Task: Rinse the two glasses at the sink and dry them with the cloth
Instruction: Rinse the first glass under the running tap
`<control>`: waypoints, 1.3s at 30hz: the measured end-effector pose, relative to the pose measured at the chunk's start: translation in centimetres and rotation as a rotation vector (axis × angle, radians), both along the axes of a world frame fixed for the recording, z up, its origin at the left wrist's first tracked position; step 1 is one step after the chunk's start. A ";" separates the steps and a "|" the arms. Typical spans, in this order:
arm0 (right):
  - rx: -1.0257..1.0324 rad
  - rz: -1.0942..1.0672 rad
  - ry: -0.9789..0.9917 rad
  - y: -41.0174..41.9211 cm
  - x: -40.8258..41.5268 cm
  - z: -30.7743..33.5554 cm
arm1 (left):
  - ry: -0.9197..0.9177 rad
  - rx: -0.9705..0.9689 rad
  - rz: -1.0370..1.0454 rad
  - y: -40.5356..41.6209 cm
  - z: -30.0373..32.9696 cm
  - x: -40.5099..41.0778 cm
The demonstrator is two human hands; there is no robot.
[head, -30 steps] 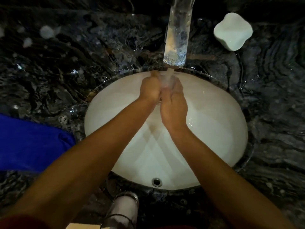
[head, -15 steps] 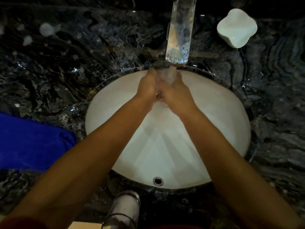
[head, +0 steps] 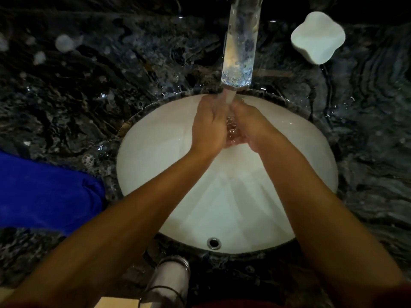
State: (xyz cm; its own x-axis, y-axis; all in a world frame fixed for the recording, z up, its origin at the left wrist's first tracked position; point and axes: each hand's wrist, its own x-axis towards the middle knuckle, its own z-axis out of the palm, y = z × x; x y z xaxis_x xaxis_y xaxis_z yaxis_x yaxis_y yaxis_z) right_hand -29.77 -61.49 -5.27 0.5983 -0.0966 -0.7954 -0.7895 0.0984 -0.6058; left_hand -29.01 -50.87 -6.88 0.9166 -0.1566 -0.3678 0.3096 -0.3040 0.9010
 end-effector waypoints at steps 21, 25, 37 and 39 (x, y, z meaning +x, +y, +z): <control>0.225 -0.508 -0.263 1.6 -2.3 1.9 | -0.351 0.055 0.052 -0.1 1.7 -0.2; 0.165 -0.176 -0.144 0.2 -0.2 2.0 | -0.580 0.152 -0.077 1.3 2.4 -0.2; 0.448 -0.295 -0.106 1.4 0.7 2.8 | -0.611 0.115 -0.027 1.5 2.8 1.5; 0.207 -0.371 -0.132 2.0 0.6 2.5 | -0.492 0.081 0.025 0.8 3.3 1.7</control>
